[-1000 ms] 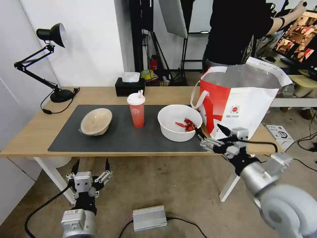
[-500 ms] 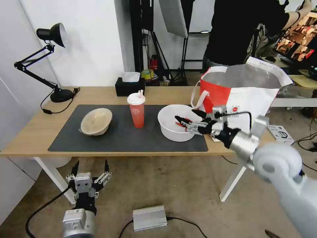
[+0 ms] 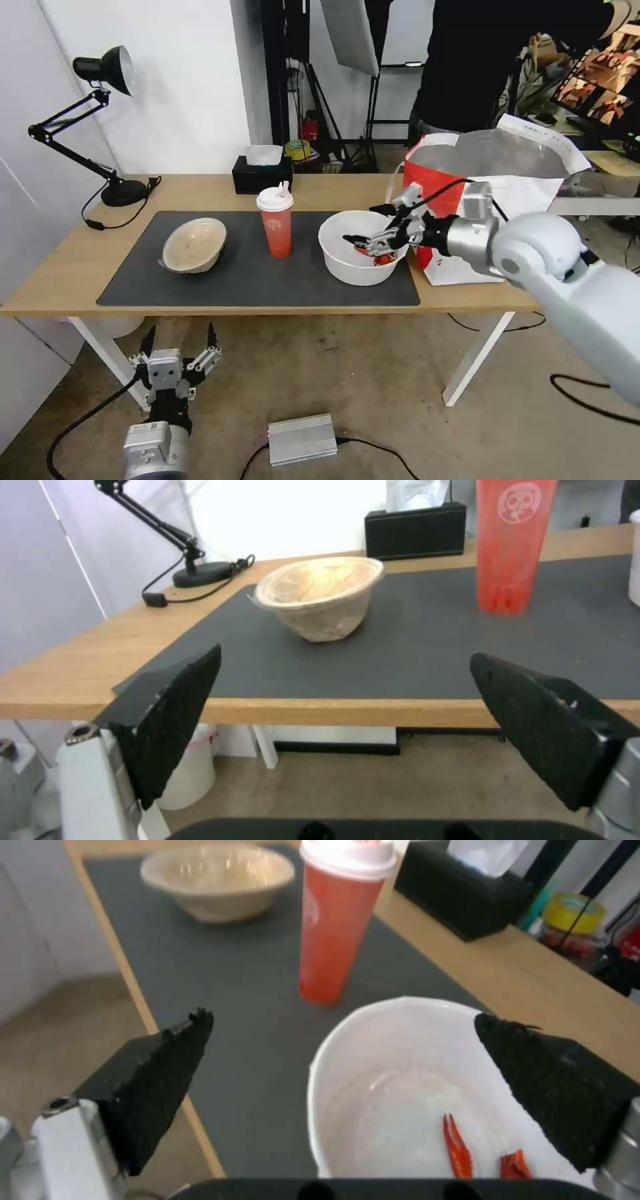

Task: Pick up the trash from the table and place it into the takeout bag.

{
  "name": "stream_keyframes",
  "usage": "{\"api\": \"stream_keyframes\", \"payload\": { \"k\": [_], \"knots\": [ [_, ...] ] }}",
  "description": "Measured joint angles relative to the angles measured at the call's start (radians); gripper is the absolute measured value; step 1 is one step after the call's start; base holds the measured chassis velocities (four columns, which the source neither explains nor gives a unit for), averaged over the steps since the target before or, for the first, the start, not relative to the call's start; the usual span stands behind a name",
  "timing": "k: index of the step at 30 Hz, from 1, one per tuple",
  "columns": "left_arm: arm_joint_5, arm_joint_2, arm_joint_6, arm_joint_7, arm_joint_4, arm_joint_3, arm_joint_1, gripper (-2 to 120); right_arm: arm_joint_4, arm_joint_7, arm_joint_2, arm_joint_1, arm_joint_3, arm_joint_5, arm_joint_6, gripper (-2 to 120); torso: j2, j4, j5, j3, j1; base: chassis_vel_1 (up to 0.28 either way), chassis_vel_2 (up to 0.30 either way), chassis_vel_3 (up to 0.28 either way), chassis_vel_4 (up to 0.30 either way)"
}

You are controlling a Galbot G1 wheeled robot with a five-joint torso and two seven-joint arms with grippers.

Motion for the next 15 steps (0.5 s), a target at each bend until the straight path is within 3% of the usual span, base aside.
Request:
{"api": "stream_keyframes", "payload": {
  "k": [9, 15],
  "knots": [
    [-0.004, 0.001, -0.001, -0.001, 0.001, -0.010, -0.003, 100, -0.105, -0.070, 0.007, 0.258, -0.275, -0.048, -0.005, 100, 0.000, 0.0000, -0.0001, 0.000, 0.000, 0.000, 0.000, 0.000, 0.000],
    [-0.006, 0.001, -0.001, -0.002, 0.002, -0.010, -0.006, 100, -0.138, -0.065, 0.029, 0.331, -0.366, -0.037, -0.021, 100, 0.000, 0.0001, -0.0001, 0.000, 0.000, 0.000, 0.000, 0.000, 0.000]
  ]
}}
